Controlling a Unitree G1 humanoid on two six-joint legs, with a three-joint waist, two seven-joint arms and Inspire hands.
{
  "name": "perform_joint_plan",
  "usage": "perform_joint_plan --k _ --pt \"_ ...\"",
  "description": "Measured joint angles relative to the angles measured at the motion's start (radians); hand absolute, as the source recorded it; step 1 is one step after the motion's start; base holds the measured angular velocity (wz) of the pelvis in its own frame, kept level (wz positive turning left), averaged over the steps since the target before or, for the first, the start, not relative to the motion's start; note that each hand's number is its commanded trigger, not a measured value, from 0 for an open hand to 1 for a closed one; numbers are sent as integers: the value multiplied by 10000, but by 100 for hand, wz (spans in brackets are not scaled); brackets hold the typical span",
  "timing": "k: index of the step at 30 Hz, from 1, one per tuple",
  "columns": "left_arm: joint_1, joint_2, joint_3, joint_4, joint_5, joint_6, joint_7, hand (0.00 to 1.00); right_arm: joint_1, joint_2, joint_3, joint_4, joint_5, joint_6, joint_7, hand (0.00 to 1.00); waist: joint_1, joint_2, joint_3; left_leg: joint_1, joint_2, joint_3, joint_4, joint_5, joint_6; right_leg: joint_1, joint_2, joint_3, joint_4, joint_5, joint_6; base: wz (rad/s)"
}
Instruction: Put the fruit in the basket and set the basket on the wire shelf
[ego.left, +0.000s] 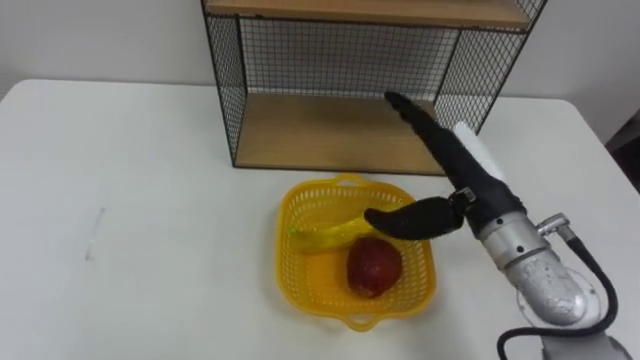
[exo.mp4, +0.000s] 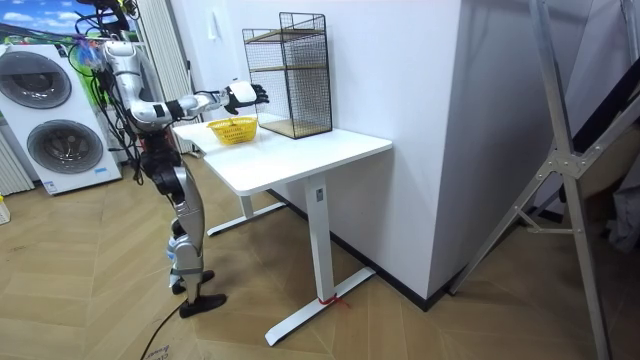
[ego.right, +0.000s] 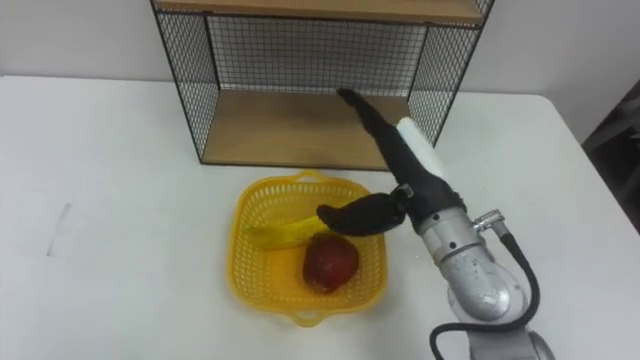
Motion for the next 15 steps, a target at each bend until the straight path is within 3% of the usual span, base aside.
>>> perform_joint_plan --k 1,3,4,7,11,13,15 --pt "66 26 533 -19 -399 -26 452 0 153 1 -260 -139 223 7 -271 0 43 88 8 123 -2 1 -42 0 0 89 1 3 -5 -1 1 0" --pt "87 73 1541 -263 -670 -57 1180 0 419 10 -589 -204 224 6 -675 0 86 186 -65 134 -3 -42 -113 -1 1 116 3 8 -1 -4 6 6" --pt "90 106 2293 -720 -912 -48 1750 0 590 14 -798 -205 308 28 -927 0 136 192 -64 107 -4 -74 -130 10 -5 101 7 -1 -6 -4 6 9" --pt "81 324 3522 -2290 -1057 -68 3422 0 921 17 -1049 -218 220 200 -1537 0 328 230 -93 105 -27 -186 -177 71 -26 92 12 -2 -3 -6 2 6" --pt "54 456 4331 -5099 -750 -364 5366 0 1365 6 -1564 -271 194 291 -2067 0 582 260 -132 47 -46 -218 -158 88 -24 -16 -9 -14 5 -7 0 0" --pt "198 459 4642 -6834 20 -491 6622 0 1614 7 -1789 -287 188 373 -2401 0 704 293 -157 116 -56 -198 -162 88 -21 -19 -11 23 18 -7 1 -8" --pt "156 513 4882 -7810 488 -494 7335 0 1673 7 -1821 -286 140 423 -2677 0 692 301 -156 110 -62 -215 -146 90 -18 37 -11 -11 17 -7 1 -2"
